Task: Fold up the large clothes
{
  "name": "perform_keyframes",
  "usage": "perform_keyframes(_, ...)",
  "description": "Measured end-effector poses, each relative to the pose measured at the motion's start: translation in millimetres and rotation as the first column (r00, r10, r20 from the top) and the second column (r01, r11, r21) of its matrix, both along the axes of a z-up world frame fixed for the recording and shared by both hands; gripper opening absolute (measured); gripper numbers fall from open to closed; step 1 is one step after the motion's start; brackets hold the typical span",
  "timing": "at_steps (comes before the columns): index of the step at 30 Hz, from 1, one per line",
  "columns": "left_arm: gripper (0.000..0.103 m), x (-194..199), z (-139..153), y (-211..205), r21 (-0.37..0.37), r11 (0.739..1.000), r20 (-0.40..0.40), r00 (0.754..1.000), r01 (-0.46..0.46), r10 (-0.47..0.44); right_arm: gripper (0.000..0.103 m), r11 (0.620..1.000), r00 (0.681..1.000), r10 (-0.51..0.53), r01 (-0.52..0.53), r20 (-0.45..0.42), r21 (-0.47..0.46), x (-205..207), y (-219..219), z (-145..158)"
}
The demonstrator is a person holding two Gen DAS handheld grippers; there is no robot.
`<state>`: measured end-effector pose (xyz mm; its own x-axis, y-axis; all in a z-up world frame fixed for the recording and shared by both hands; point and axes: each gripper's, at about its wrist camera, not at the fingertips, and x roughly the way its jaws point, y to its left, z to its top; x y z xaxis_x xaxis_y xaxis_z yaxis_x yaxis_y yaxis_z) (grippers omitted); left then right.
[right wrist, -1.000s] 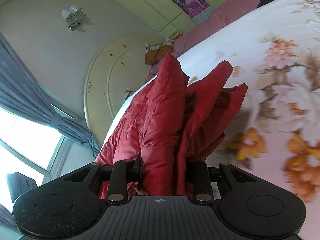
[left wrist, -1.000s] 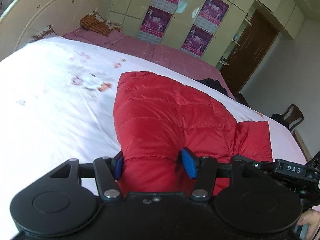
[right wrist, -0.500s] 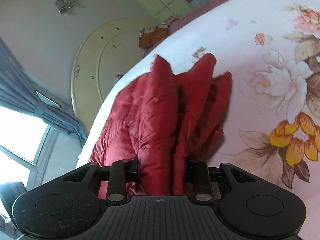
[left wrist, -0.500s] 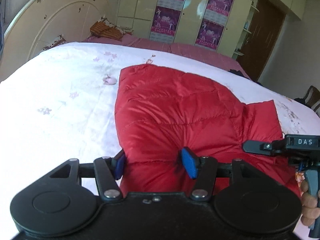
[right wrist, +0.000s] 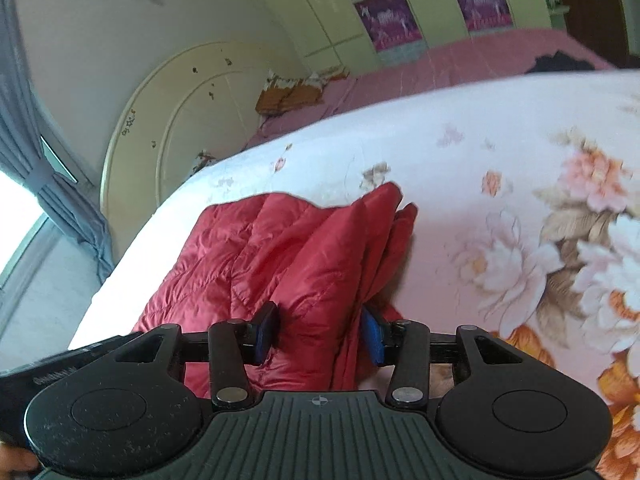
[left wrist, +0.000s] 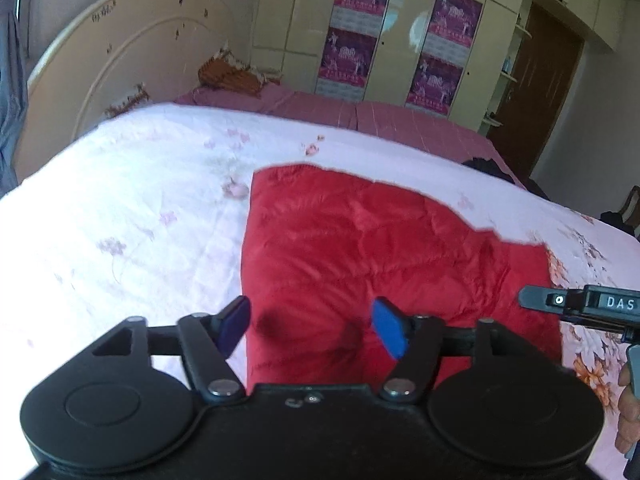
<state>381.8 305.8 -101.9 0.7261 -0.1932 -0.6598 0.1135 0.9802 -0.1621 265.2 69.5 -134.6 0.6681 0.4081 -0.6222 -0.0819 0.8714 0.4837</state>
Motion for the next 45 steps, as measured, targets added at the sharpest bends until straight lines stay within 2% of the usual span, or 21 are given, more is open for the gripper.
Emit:
perform_keyframes(1,0.07,0,3,-2,0.012,1.0,0.009,1.0,0.001,-0.001,0.084,1.0,1.0,-0.022,0.022,0.015,-0.016,-1,-2,2)
perform_keyframes(2,0.07,0,5,-4,0.019,1.0,0.014,1.0,0.005,-0.005,0.091,0.999,0.999,-0.037,0.037,0.034,-0.024,-3,-3,4)
perform_keyframes(4,0.07,3,7,-7,0.031,0.999,0.02,1.0,0.011,-0.011,0.091,0.999,0.999,-0.026,0.027,0.045,-0.024,-2,-5,9)
perform_keyframes(5,0.07,5,7,-9,0.038,0.999,0.022,1.0,0.011,-0.012,0.084,0.999,0.998,-0.034,0.036,0.059,-0.032,-3,-5,11)
perform_keyframes(6,0.07,7,8,-10,0.046,0.999,0.024,1.0,0.011,-0.012,0.068,0.999,0.997,-0.033,0.036,0.065,-0.038,-1,-4,13)
perform_keyframes(8,0.069,13,8,-12,0.053,0.999,0.026,1.0,0.013,-0.014,0.05,0.999,0.998,-0.026,0.029,0.061,-0.045,4,-1,16)
perform_keyframes(9,0.069,16,7,-14,0.057,0.998,0.024,1.0,0.013,-0.015,0.046,0.998,0.998,-0.02,0.024,0.063,-0.058,5,2,17)
perform_keyframes(11,0.068,24,6,-16,0.063,0.998,0.018,1.0,0.017,-0.018,0.044,0.995,0.997,0.005,0.002,0.073,-0.096,9,13,17)
perform_keyframes(14,0.068,37,-1,-19,0.069,0.997,0.0,1.0,0.016,-0.016,0.027,0.987,0.995,0.042,-0.027,0.088,-0.16,11,28,15)
perform_keyframes(17,0.067,47,-14,-25,0.07,0.997,-0.03,0.999,0.012,-0.01,0.026,0.977,0.996,0.063,-0.047,0.069,-0.208,23,40,0)
perform_keyframes(21,0.07,55,-27,-31,0.071,0.997,-0.042,0.999,0.007,-0.004,0.026,0.951,0.999,0.05,-0.045,0.007,-0.307,44,48,-37)
perform_keyframes(23,0.071,55,-30,-34,0.073,0.997,-0.042,0.999,0.009,-0.006,0.026,0.956,0.999,0.028,-0.034,-0.024,-0.291,48,45,-50)
perform_keyframes(26,0.07,53,-31,-34,0.08,0.997,-0.034,0.999,0.023,-0.02,0.026,0.979,0.997,-0.017,0.001,-0.08,-0.203,49,32,-59)
perform_keyframes(31,0.069,39,-21,-23,0.072,0.997,-0.021,0.999,0.033,-0.032,0.026,0.989,0.992,-0.006,-0.012,-0.127,-0.146,35,21,-44)
perform_keyframes(34,0.068,26,-16,-13,0.056,0.998,-0.014,1.0,0.024,-0.024,0.026,0.996,0.994,-0.024,0.015,-0.109,-0.083,17,14,-30)
perform_keyframes(38,0.067,9,-9,-4,0.04,0.999,-0.009,1.0,0.024,-0.023,0.026,0.997,0.996,-0.022,0.015,-0.083,-0.08,-6,17,-18)
perform_keyframes(41,0.067,-7,-3,0,0.038,0.999,0.001,0.999,0.033,-0.033,0.026,0.993,0.999,-0.043,0.039,-0.029,-0.11,-26,21,-6)
perform_keyframes(45,0.067,-30,1,2,0.033,0.998,0.004,0.998,0.056,-0.056,0.026,0.996,0.999,-0.033,0.034,0.015,-0.084,-49,29,9)
